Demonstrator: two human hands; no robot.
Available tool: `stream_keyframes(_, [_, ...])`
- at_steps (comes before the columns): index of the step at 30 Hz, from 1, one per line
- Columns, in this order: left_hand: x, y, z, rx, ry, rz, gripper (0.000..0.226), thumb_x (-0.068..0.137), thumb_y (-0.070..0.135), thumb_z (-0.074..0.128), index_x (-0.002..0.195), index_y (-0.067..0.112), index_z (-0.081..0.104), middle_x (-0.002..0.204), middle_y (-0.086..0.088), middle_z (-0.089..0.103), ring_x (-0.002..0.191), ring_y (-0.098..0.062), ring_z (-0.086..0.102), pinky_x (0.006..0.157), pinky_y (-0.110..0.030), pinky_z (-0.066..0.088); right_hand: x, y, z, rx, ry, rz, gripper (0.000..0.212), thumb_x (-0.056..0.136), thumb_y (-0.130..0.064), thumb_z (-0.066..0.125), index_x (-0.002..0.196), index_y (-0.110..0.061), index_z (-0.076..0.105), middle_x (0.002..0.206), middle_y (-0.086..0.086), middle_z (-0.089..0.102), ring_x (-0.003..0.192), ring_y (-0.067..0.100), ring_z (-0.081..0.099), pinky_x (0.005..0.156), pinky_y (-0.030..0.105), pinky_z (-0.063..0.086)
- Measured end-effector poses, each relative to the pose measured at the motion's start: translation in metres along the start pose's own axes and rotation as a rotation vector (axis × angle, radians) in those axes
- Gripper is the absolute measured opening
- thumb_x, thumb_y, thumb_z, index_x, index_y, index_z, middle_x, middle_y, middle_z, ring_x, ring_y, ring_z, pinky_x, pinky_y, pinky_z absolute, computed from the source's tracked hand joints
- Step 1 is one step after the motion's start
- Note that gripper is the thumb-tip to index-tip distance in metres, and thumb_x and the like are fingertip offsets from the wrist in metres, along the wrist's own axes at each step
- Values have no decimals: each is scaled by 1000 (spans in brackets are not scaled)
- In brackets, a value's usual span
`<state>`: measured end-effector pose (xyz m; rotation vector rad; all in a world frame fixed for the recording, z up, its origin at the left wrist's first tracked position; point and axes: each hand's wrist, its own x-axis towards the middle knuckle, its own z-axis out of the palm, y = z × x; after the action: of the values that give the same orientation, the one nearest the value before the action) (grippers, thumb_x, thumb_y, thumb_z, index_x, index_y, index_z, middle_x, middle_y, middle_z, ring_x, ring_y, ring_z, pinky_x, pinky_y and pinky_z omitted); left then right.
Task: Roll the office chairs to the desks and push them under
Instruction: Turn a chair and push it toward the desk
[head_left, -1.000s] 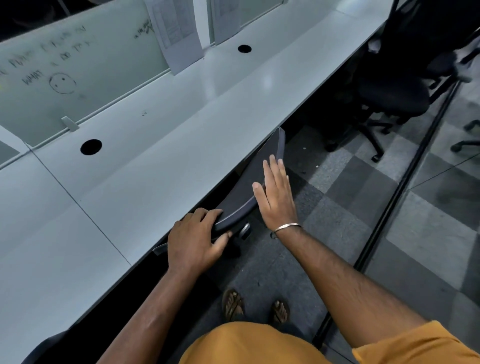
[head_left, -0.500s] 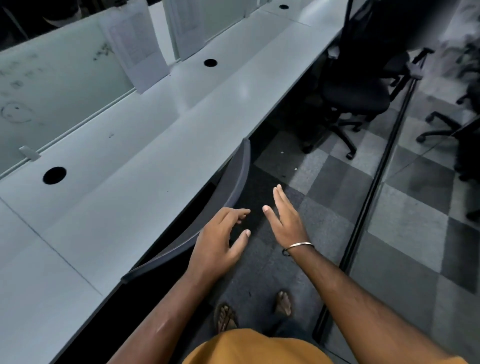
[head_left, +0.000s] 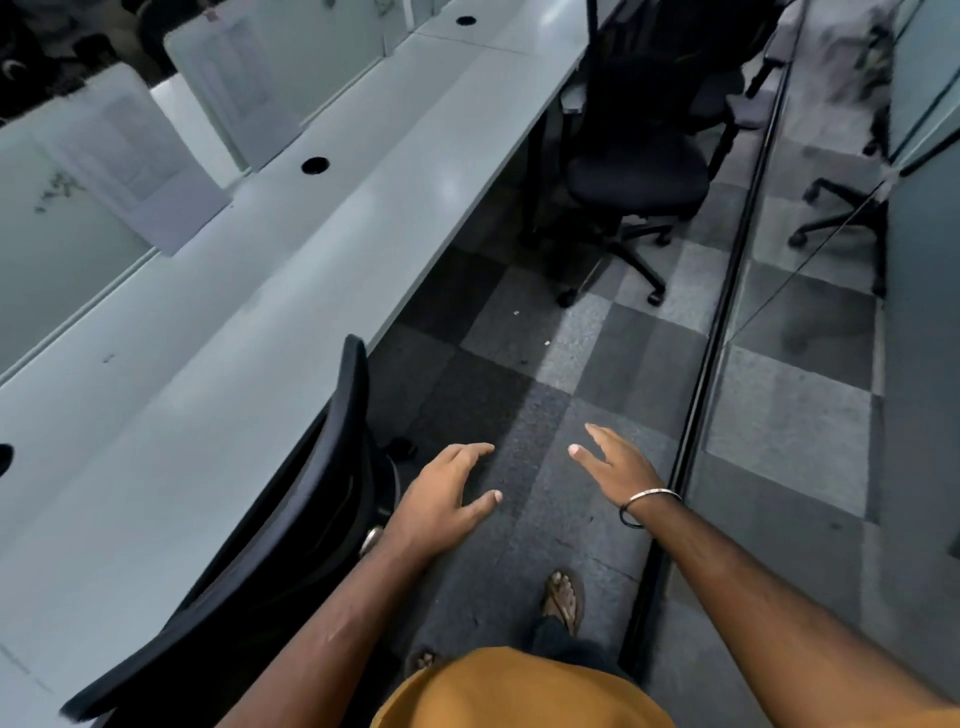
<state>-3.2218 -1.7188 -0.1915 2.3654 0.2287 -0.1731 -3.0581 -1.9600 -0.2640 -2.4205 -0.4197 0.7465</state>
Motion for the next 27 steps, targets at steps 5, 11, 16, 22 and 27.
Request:
stream_keyframes(5, [60,41,22,29,-68,-35,63,94,48,64,151,25,47,146,6,52,132,-9,50,108,-33,45,25,51,-51,15,-9,51,67,103,-48,55,157,-11,40,162,12,40,150,24,37,121,35,26])
stream_keyframes(11, [121,76,41,31,-107,-52,69,89,58,57,150,27,47,141,6,55,129,-10,53,107,-32,46,53,91,-102,46,20,94,99,83,-83,49,152,-12,48,153,14,51,140,28,49,117,39,36])
stream_keyframes(16, [178,90,45,52,-112,7,60,97,42,67,151,25,47,141,4,55,129,-9,52,105,-24,41,88,105,-134,55,19,100,63,101,-48,59,152,-12,48,151,16,52,142,29,47,118,40,36])
stream_keyframes(22, [261,96,39,49,-133,27,63,92,50,63,149,25,49,136,4,57,126,-11,54,107,-31,45,144,104,-176,55,58,89,60,101,-43,61,152,-13,49,144,14,55,134,27,52,112,35,39])
stream_keyframes(27, [347,96,38,28,-138,31,60,95,43,70,149,25,49,138,5,58,127,-10,55,109,-34,47,202,102,-221,52,89,93,58,102,-41,62,151,-14,49,140,11,58,131,23,55,108,32,39])
